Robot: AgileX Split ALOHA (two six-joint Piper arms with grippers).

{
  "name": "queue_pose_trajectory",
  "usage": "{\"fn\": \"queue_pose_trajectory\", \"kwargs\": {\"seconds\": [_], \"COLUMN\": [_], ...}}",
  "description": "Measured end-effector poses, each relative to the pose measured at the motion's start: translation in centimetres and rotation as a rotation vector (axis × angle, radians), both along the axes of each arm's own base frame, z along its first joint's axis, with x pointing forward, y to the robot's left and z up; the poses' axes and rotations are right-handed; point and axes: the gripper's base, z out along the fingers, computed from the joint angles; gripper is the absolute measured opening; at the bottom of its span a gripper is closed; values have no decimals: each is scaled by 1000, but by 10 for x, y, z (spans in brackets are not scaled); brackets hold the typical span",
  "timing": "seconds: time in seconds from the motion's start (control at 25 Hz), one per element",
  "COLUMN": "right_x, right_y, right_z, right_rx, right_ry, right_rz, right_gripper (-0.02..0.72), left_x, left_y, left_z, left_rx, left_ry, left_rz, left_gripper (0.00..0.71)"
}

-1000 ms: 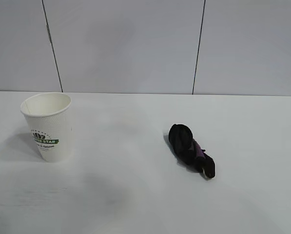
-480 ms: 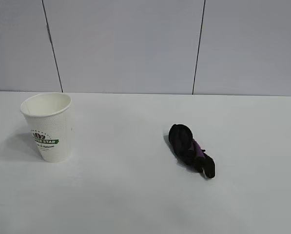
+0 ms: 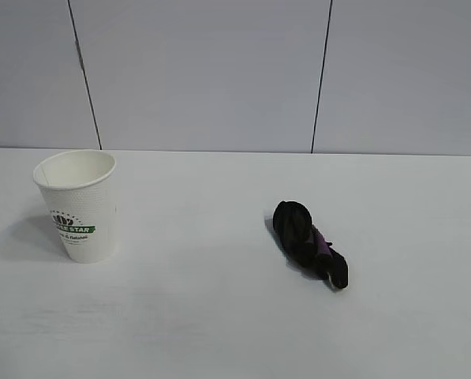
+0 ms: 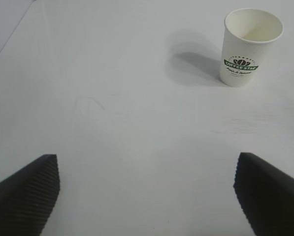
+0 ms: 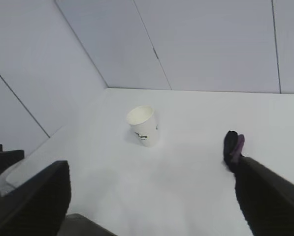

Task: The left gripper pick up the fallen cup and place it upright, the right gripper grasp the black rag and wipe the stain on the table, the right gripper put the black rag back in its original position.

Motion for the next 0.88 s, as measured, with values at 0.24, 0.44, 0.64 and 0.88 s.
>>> {"fn": "queue_pose_trajectory", "kwargs": {"seconds": [0.24, 0.44, 0.64, 0.88], "right_x": [28, 49, 60, 63], "right_y": [4, -3, -10, -10], "right_z": [-41, -78, -104, -114], "right_rx": [-133, -219, -282, -270], "right_ry": [111, 223, 236, 187], "right_rz": [-67, -132, -229, -291], "right_gripper": [629, 629, 629, 629], "left_x": [0, 0, 0, 0], "left_y": [0, 0, 0, 0], "left_z": [0, 0, 0, 0], "left_rx": [0, 0, 0, 0], "left_ry": [0, 0, 0, 0], "left_rz": [0, 0, 0, 0], "left_gripper": [694, 694, 694, 694]}}
